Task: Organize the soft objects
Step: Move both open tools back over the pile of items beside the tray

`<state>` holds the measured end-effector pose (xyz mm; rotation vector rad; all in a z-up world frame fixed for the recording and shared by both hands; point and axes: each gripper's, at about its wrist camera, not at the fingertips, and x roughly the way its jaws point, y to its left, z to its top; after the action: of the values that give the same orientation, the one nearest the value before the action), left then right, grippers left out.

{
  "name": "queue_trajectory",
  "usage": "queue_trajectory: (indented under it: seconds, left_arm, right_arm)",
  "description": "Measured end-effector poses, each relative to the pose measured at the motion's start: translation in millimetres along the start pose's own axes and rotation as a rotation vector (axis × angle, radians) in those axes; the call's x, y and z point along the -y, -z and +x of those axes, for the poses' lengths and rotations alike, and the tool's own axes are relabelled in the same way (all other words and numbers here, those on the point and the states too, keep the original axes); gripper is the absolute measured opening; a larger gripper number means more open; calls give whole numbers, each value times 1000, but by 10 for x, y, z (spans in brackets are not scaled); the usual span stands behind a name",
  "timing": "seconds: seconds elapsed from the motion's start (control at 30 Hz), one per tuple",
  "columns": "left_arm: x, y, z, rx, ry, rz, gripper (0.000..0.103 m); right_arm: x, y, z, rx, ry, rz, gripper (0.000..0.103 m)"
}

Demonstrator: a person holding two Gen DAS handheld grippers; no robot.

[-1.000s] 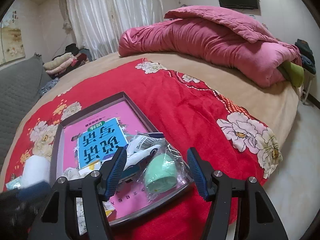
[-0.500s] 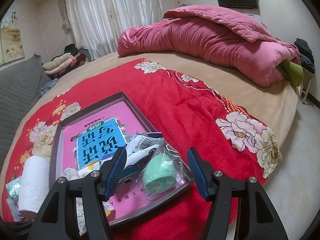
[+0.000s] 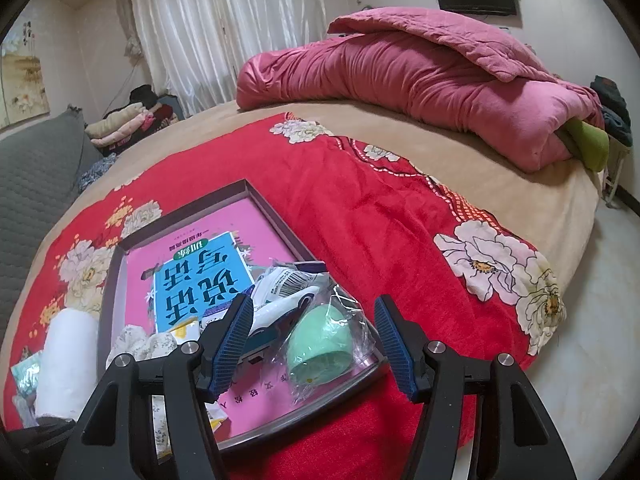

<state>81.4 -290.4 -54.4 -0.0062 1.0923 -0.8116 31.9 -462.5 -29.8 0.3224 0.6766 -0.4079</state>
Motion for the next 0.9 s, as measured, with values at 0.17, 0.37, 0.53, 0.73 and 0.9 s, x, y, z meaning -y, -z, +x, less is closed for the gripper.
queue_trajectory:
  seconds: [0.17,0.37,0.53,0.73,0.9]
  left_arm:
    - [-3,-28,-18,5,-6,-8,54]
    - [75,-65,-122,46,-56,28,54]
    - [61,-115,-227,72,-82,28,54]
    - [12,-118,-407,119,-103,26,54]
    - [-133,-83,-621,165,-105,-12,58]
  right_arm:
    - [-10,1,-3,1,1,-3,65]
    - [-2,-7,-25,15,5,3,67]
    - [15,-28,-69,38,9,10,73]
    - [-36,-47,-156,64,3,-9,74]
    - [-58,-82,-282,97,-3,-3,75]
